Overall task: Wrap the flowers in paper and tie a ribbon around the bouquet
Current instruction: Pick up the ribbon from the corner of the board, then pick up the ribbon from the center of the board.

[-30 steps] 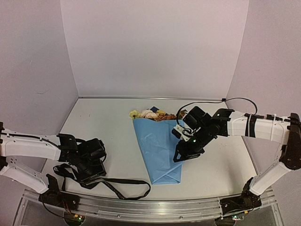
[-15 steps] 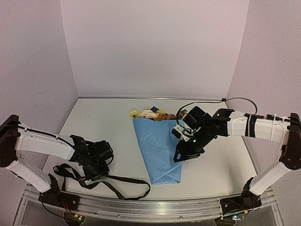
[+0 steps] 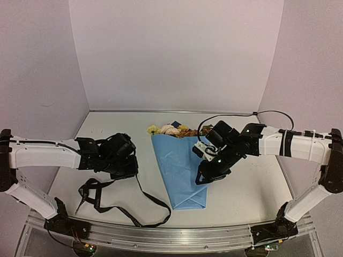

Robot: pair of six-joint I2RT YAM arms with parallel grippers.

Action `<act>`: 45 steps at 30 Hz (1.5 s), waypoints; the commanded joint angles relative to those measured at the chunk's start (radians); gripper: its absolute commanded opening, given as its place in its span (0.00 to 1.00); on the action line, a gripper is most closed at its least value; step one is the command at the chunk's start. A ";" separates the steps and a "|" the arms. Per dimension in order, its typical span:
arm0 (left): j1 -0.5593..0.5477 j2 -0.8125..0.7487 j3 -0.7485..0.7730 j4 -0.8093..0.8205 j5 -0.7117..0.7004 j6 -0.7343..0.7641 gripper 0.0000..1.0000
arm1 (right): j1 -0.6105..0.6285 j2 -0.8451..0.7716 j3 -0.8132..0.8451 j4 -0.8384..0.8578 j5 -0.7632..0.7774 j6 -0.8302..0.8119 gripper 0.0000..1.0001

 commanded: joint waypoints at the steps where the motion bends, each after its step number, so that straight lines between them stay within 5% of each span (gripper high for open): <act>1: -0.001 -0.072 0.083 0.151 0.050 0.225 0.00 | 0.069 -0.015 0.021 0.087 0.087 0.003 0.37; 8: 0.000 -0.129 0.140 0.197 0.061 0.253 0.00 | 0.177 0.015 -0.084 0.469 0.193 -0.033 0.54; 27: 0.004 -0.174 0.203 0.253 0.065 0.225 0.00 | 0.278 0.393 0.068 0.669 0.377 0.065 0.64; 45: 0.030 -0.241 0.204 0.212 0.002 0.197 0.00 | 0.326 0.484 0.125 0.776 0.354 0.196 0.63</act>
